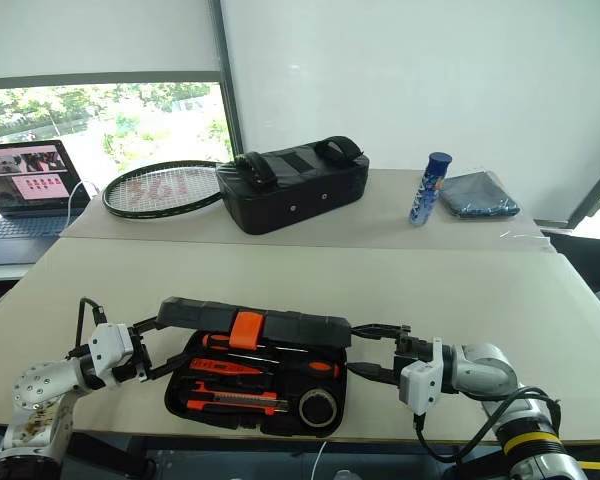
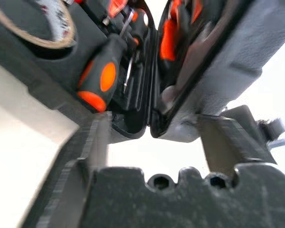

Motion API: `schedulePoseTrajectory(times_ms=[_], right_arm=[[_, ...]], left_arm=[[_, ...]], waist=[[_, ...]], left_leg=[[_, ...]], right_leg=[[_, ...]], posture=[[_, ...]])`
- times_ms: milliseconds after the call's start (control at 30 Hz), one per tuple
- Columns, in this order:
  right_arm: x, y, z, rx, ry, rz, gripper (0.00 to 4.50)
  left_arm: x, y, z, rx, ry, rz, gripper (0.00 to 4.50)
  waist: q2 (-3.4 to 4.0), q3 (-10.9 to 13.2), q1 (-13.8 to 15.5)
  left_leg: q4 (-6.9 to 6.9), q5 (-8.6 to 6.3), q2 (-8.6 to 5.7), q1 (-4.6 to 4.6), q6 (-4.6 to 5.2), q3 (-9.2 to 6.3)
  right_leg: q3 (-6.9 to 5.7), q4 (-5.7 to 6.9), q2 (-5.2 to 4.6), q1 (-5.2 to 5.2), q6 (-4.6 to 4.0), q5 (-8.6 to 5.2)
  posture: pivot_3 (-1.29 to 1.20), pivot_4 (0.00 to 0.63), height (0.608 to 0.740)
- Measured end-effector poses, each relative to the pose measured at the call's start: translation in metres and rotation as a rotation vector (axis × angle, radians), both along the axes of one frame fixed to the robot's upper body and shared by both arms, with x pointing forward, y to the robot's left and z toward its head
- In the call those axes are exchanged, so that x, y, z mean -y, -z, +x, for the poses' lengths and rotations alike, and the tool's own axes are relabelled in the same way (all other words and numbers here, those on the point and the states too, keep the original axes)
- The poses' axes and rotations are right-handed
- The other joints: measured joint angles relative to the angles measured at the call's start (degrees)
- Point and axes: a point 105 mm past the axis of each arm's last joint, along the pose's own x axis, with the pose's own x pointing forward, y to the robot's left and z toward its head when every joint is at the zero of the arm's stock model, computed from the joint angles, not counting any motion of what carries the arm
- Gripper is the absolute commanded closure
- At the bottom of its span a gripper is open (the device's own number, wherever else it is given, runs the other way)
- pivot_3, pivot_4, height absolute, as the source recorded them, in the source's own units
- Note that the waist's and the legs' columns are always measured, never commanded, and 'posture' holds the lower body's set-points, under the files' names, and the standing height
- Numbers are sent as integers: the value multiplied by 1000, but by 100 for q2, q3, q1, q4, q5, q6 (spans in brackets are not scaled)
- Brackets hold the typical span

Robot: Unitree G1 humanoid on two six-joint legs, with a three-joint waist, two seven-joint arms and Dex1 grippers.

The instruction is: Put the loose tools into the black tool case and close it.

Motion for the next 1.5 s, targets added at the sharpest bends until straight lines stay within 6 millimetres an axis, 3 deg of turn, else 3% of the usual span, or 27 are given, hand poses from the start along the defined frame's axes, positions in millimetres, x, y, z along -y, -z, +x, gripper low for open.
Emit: schedulePoseTrajectory(times_ms=[67, 233, 300, 367, 467, 500, 633, 733, 800, 1067, 1333, 1500], right_arm=[[5, 1, -2, -1, 1, -22, 17], [43, 13, -11, -99, 112, -76, 17], [49, 17, -17, -148, 139, -61, 17], [57, 23, -25, -247, 172, -54, 781], [49, 29, -41, -405, 157, -19, 1790], [44, 31, -46, -447, 139, -16, 2160], [22, 33, -54, -570, 111, 14, 3467], [-2, 29, -48, -605, 88, 44, 4496], [-8, 29, -42, -611, 101, 30, 4500], [-14, 28, 7, -646, 255, 14, 4500], [-15, 3, 77, -565, 451, 111, 4500], [-19, 0, 90, -548, 501, 121, 4500]], left_arm=[[-10, 4, -6, -74, -11, 4, 122], [-69, 3, -28, -448, -194, -135, 122], [-80, 3, -39, -577, -213, -149, 122], [-90, 2, -44, -620, -240, -143, 122], [-92, 5, -42, -609, -243, -109, 822], [-90, 6, -40, -603, -235, -100, 1269], [-66, 14, -32, -592, -156, -87, 2699], [-31, 25, -29, -602, -42, -64, 3775], [-25, 29, -28, -609, -28, -41, 4322], [-14, 36, -23, -652, -59, -28, 4322], [19, 36, -21, -621, -45, -108, 4322], [25, 35, -19, -609, -68, -127, 4322]], waist=[[0, 0, -18], [2, 2, -22], [6, 4, -26], [11, 6, 4], [12, 7, 37], [11, 7, 40], [11, 7, 33], [11, 7, 19], [10, 7, 25], [12, 9, 26], [16, 12, 33], [17, 12, 41]], left_leg=[[-1, 0, 4, -1, 0, 0], [-3, -3, 15, 5, 5, -1], [-3, -3, 13, 11, 5, 1], [-4, -3, 12, 18, 6, 2], [-3, -3, 13, 36, 5, 4], [-4, -4, 14, 48, 5, 4], [-3, -4, 15, 61, 4, 6], [-2, -4, 19, 64, 4, 6], [-2, -4, 18, 61, 4, 4], [0, -4, 16, 56, 4, 4], [1, -4, 14, -14, 4, -2], [0, -4, 12, -30, 4, -9]], right_leg=[[0, 1, 4, -2, -3, -1], [-7, 4, 9, -3, -11, -9], [-5, 5, 9, 0, -12, -10], [-5, 4, 7, 9, -11, -12], [-6, 3, 10, 31, -15, -17], [-7, 1, 11, 44, -16, -19], [-4, -2, 12, 61, 16, -40], [-2, 0, 20, 63, 16, -40], [-4, -2, 21, 60, 15, -39], [-3, -1, 20, 56, 14, -38], [-5, 7, 20, -20, -17, -17], [-13, 3, 13, -28, -18, -14]], posture=[[0, 150, 740], [0, 150, 740], [0, 150, 740], [0, 150, 740], [0, 150, 740], [0, 150, 740], [0, 150, 740], [0, 150, 740], [0, 150, 740], [0, 150, 740], [0, 150, 740], [0, 150, 740]])
